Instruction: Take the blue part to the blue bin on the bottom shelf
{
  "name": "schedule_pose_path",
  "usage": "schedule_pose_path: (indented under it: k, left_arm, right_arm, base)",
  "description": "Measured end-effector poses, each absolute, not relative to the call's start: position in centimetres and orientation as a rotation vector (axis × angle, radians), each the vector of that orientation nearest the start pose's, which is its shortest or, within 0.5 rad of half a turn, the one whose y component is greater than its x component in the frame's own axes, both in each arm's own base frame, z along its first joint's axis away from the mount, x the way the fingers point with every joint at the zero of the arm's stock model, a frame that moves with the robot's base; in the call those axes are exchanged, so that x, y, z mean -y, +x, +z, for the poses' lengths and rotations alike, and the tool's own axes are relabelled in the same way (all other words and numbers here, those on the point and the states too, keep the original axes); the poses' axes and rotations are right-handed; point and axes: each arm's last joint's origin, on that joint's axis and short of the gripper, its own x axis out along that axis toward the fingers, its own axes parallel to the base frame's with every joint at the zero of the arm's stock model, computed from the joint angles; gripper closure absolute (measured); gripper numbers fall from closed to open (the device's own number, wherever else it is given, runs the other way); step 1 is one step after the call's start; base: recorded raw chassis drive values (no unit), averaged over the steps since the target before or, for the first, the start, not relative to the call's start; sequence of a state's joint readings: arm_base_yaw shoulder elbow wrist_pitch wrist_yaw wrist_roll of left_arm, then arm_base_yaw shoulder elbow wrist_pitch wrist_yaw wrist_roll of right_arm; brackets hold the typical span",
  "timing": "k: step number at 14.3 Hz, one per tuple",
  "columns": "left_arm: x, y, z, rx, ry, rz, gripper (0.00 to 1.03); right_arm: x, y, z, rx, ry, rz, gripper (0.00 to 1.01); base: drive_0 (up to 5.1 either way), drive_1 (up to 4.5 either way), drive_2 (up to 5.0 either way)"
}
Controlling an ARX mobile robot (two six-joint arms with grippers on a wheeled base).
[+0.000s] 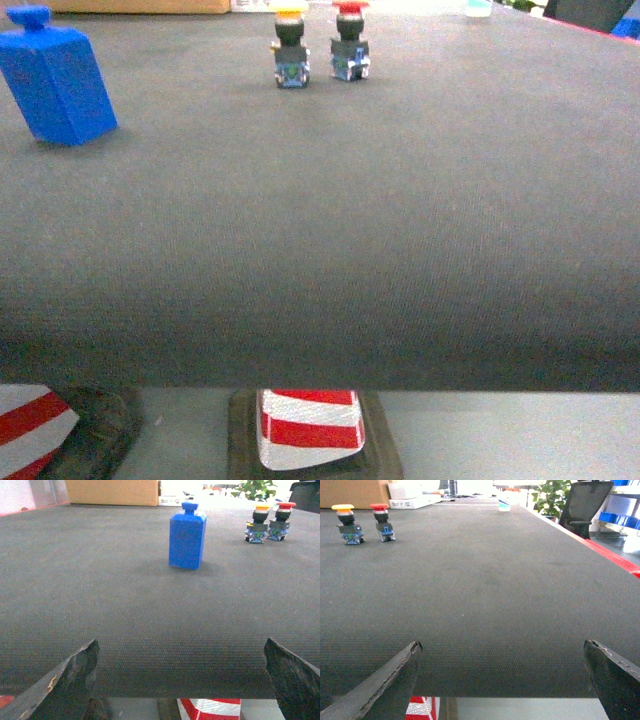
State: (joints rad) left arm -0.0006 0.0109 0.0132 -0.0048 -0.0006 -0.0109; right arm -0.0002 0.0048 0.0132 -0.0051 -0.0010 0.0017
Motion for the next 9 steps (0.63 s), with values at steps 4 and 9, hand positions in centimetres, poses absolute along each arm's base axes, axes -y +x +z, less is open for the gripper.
schedule_pose_path:
  k: [4,9]
  left_arm:
    - [0.0,9.76,16.67,-0.002,-0.011,0.0,0.05]
    - [0.0,9.76,16.69,-0.001,-0.01,0.001,0.05]
  right_arm:
    - [0.0,9.72,16.72,0.004,0.001,0.001,0.03]
    - [0.0,9.72,16.72,0.004,0.002,0.0,0.03]
  base:
    - [0.0,0.0,0.0]
    - [0.0,0.0,0.0]
